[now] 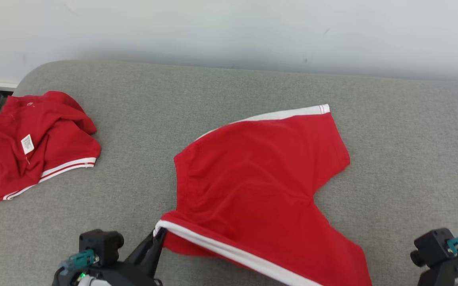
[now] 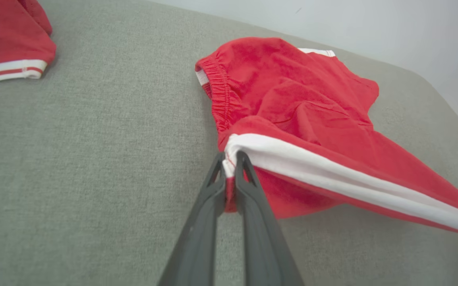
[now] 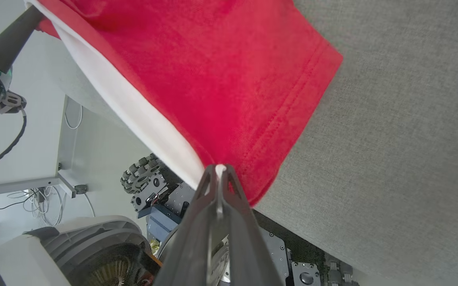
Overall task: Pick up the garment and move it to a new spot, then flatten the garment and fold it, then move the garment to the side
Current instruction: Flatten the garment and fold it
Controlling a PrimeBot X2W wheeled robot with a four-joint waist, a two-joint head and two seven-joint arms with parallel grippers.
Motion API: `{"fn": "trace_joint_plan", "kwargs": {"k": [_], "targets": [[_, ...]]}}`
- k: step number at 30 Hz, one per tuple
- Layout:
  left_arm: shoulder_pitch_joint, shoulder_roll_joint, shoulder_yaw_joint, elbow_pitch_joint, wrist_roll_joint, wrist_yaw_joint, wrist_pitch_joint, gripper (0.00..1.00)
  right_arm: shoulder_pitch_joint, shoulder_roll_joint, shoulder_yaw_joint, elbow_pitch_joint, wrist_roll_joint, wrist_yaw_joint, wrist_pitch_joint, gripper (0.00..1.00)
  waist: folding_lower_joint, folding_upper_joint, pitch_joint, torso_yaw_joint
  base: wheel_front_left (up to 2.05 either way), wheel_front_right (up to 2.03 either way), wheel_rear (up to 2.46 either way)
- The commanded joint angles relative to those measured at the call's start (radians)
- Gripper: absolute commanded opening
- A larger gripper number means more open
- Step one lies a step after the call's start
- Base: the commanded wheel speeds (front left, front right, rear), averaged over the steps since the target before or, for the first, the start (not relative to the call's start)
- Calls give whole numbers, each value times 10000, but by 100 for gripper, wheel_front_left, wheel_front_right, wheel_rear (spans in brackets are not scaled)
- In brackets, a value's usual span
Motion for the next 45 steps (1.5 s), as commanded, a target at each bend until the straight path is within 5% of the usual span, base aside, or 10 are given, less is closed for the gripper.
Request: {"fn": "trace_joint_plan", "kwargs": {"k": [1, 7, 15, 45], "targets": [[210, 132, 17, -177, -106, 105, 106, 0, 169, 71, -106, -150, 88, 1, 261, 0, 1, 1, -15, 51, 0, 0, 0], [973, 691, -109, -1131, -218, 525, 691, 0, 1025, 340, -374, -1051, 442, 3, 906, 0, 1, 1, -18, 173, 0, 0, 0], [1748, 1256, -30, -2489, -413, 989, 1017, 0, 1506, 407, -916, -1963, 402, 14, 462, 0, 1, 1, 13, 190, 0, 0, 0], [-1796, -1989, 592, 95, -1158, -168, -369, 0, -6022, -3173, 1253, 3032, -892, 9, -2100, 0, 1, 1, 1460, 1794, 0, 0, 0]]}}
